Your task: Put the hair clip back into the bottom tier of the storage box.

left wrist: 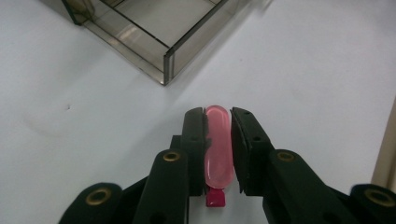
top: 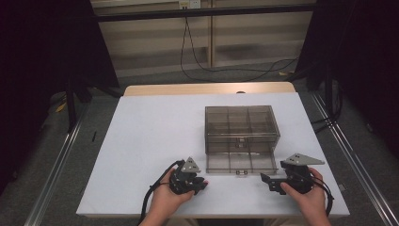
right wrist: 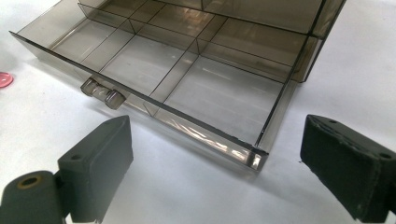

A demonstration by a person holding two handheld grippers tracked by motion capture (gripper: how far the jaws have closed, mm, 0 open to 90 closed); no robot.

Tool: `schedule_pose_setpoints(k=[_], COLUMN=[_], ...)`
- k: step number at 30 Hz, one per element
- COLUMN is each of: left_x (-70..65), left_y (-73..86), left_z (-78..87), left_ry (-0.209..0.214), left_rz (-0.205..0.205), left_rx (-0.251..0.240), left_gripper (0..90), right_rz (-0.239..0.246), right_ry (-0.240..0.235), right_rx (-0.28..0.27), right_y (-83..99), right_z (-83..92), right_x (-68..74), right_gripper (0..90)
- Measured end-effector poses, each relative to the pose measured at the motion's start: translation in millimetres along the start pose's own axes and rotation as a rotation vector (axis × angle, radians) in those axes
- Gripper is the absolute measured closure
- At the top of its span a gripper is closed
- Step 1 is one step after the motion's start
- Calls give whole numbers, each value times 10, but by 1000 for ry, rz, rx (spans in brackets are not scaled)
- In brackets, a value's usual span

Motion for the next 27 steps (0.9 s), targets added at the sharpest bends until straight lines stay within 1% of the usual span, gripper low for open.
schedule_pose_setpoints(k=[3,4,5,7,8,9,10,12,13,14,15,16,17,18,20,21,23,25,27], left_x=[2,1,2,-1,-4,0,-11,-21,-28,-29,-27,-29,-31,-26,-19,-18,-17,-16,4], left_y=[-1,-4,1,-3,5,14,13,14,19,26,30,27,26,32,31,30,30,5,-14], left_z=[-4,-8,-3,-11,-1,6,6,5,10,16,21,19,18,26,28,28,28,24,49], left_ry=[1,-2,-3,-5,3,6,11,9,13,15,16,17,17,18,8,7,8,-5,-3], left_rz=[8,7,0,-5,-4,-15,-3,0,2,1,-1,8,9,-10,-39,-40,-34,3,13], left_rx=[-7,-10,-2,-16,-6,1,-8,-17,-13,-7,-3,-5,-5,12,29,31,30,3,-4], left_gripper=[763,763,762,757,756,752,737,716,712,721,750,759,760,761,763,763,763,763,763], right_rz=[-2,-3,-4,-3,-3,-1,-1,0,-1,-1,-1,-2,-3,-4,0,4,2,5,3], right_ry=[0,-1,0,1,1,0,-1,1,0,1,2,1,3,3,0,0,1,-1,-3], right_rx=[-2,-2,-1,1,1,1,2,0,1,1,1,0,-2,-2,0,1,3,-1,-2], right_y=[0,1,2,6,7,7,8,6,8,7,6,3,0,0,3,5,7,3,2], right_z=[4,5,5,6,6,6,7,8,7,7,8,9,10,9,3,0,1,2,3], right_x=[-2,-2,-2,-3,-3,-1,1,-1,1,0,0,3,5,7,11,12,15,16,16], right_gripper=[93,93,93,93,93,93,93,93,93,93,93,93,93,93,93,93,93,93,93])
Point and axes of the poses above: each handheld gripper's, and its own axes: z roughly backward along the jaws, y roughly out of its underside, x roughly to its left, the point moved 8 cm from there along -z, roughly forward along the jaws, and after that the axes turned 11 degrees about -z, right-handed, at the moved point
